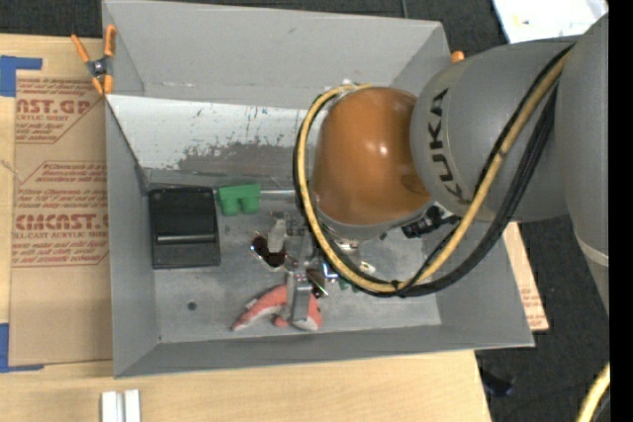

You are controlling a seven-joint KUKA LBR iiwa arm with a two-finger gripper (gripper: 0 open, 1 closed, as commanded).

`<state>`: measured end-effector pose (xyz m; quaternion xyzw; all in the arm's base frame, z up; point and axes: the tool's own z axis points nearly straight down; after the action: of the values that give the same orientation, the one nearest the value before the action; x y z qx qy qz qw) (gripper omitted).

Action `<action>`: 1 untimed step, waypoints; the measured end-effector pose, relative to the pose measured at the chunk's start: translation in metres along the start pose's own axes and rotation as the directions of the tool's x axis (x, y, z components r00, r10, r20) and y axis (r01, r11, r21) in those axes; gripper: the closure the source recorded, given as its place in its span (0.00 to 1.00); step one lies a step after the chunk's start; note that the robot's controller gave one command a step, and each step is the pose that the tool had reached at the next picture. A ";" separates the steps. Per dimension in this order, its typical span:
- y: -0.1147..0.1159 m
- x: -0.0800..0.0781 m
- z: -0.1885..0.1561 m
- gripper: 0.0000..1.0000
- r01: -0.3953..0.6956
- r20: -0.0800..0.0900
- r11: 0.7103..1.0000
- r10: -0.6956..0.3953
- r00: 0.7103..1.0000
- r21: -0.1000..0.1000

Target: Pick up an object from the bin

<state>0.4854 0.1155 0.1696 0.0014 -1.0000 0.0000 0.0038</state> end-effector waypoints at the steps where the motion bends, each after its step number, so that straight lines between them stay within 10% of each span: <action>1: -0.001 -0.002 -0.004 0.00 -0.002 0.007 1.000 0.002 1.000 -0.001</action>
Offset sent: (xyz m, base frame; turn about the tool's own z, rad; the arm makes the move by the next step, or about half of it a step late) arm 0.0312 -0.0384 -0.0996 0.1355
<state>0.4871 0.1147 0.1741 0.0004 -1.0000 -0.0005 0.0001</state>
